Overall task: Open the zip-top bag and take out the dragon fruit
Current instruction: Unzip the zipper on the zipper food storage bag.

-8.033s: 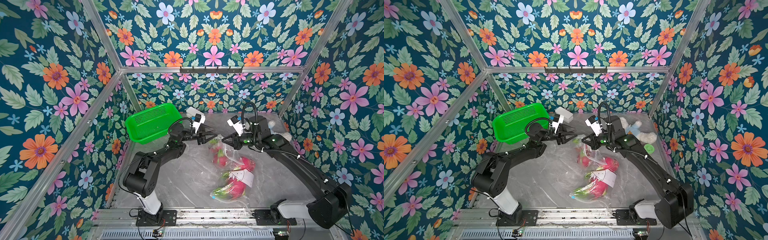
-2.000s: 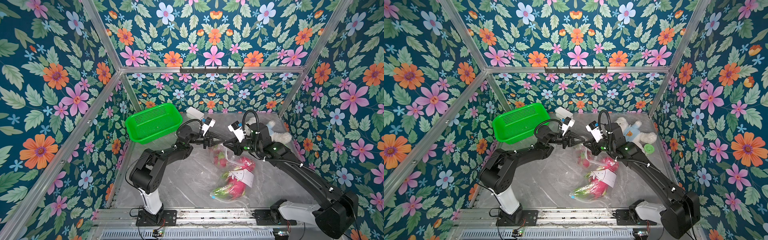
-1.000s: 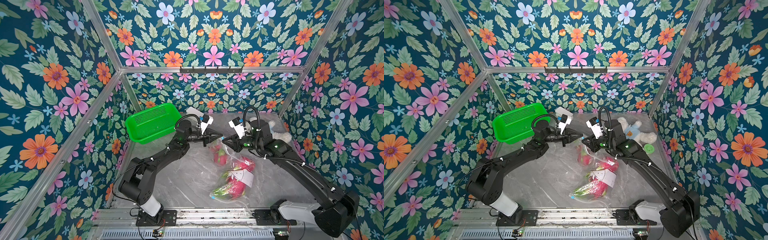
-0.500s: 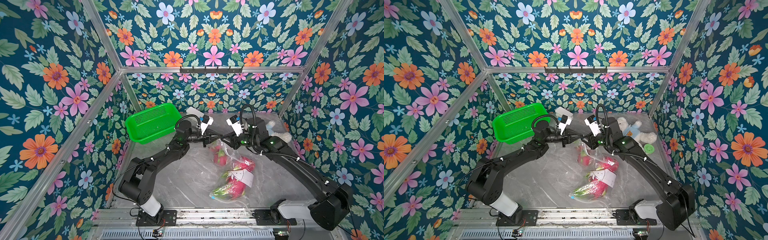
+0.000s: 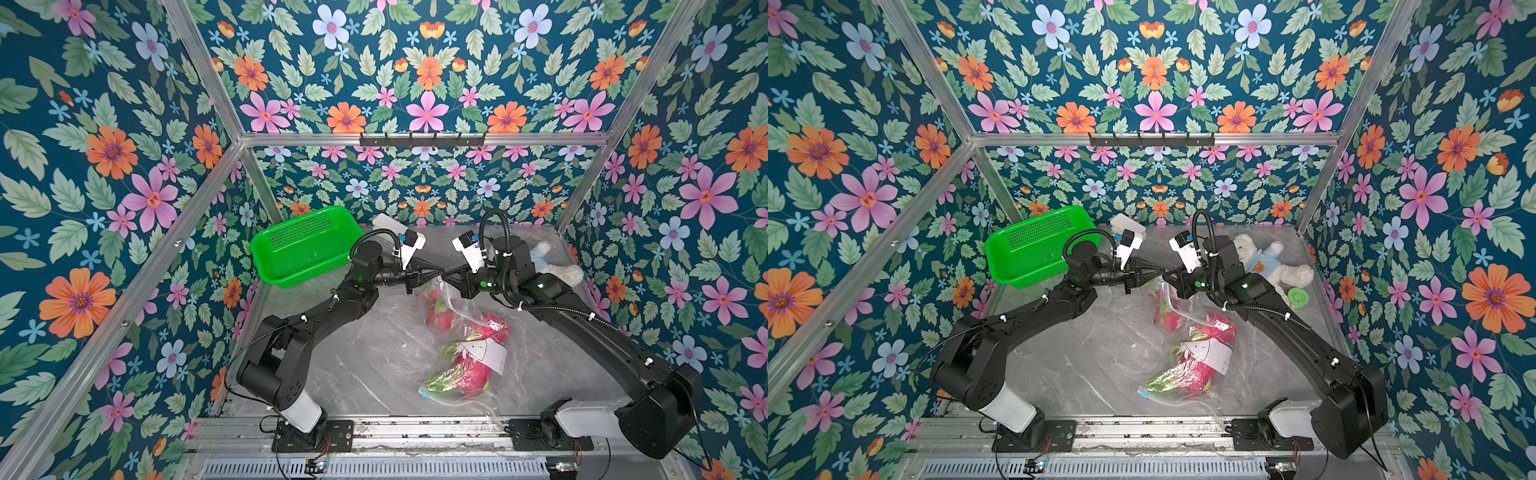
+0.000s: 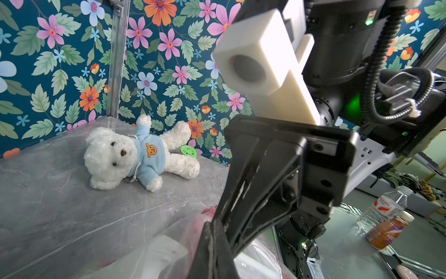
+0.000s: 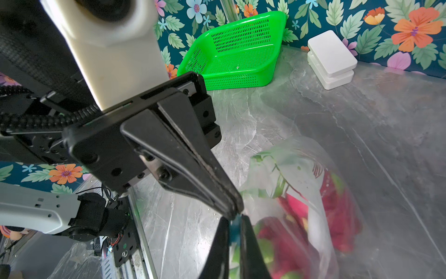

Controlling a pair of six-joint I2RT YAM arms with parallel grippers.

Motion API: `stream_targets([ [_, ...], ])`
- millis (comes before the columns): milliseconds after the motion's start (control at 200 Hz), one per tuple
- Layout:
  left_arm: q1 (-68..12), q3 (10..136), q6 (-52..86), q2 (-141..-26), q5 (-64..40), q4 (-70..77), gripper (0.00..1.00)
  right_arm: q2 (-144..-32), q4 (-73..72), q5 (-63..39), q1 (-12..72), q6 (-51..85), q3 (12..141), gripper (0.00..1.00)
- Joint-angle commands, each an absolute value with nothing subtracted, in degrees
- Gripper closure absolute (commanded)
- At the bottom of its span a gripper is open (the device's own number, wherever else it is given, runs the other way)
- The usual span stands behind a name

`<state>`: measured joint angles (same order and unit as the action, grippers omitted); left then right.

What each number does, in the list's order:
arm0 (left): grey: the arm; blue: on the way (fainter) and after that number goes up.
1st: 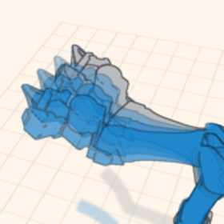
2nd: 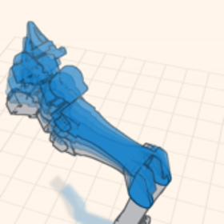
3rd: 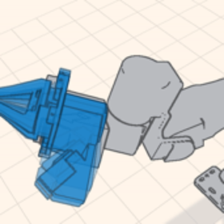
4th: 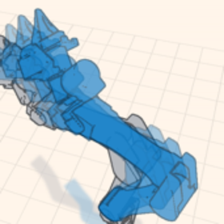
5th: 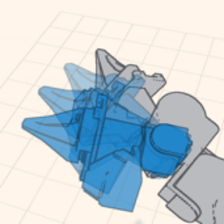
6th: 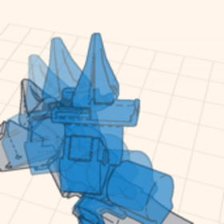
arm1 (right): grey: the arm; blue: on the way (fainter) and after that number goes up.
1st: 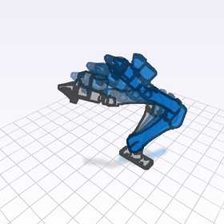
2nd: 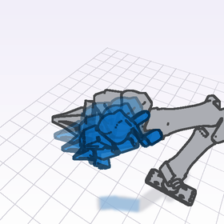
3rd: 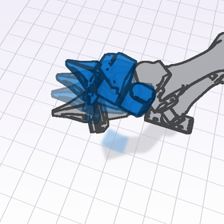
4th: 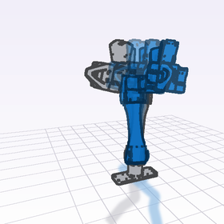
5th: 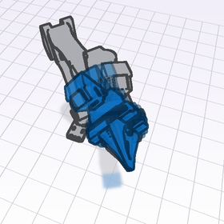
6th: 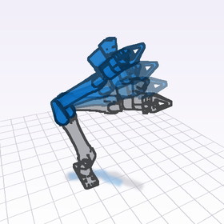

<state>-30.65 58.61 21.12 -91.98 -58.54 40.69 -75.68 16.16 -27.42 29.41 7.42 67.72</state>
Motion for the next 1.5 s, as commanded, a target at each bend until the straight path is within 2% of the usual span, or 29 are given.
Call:
stream_targets([
  [0, -29.67, 59.40, 21.30, -91.46, -52.39, 43.42, 1.00, -74.90, 15.67, -29.69, 29.66, 9.79, 66.23, 1.00],
  [390, -28.51, 60.29, 21.89, -90.73, -46.59, 45.34, 1.00, -71.88, 14.27, -29.25, 30.85, 13.27, 61.39, 0.98],
  [960, -16.93, 65.66, 19.95, -94.63, -42.71, 39.79, 1.00, -64.12, 19.59, -24.43, 30.85, 14.17, 51.70, 0.98],
  [1495, -16.78, 65.90, 20.70, -96.59, -44.13, 39.73, 1.00, -59.91, 24.47, -23.73, 30.80, 15.31, 49.84, 0.98],
])
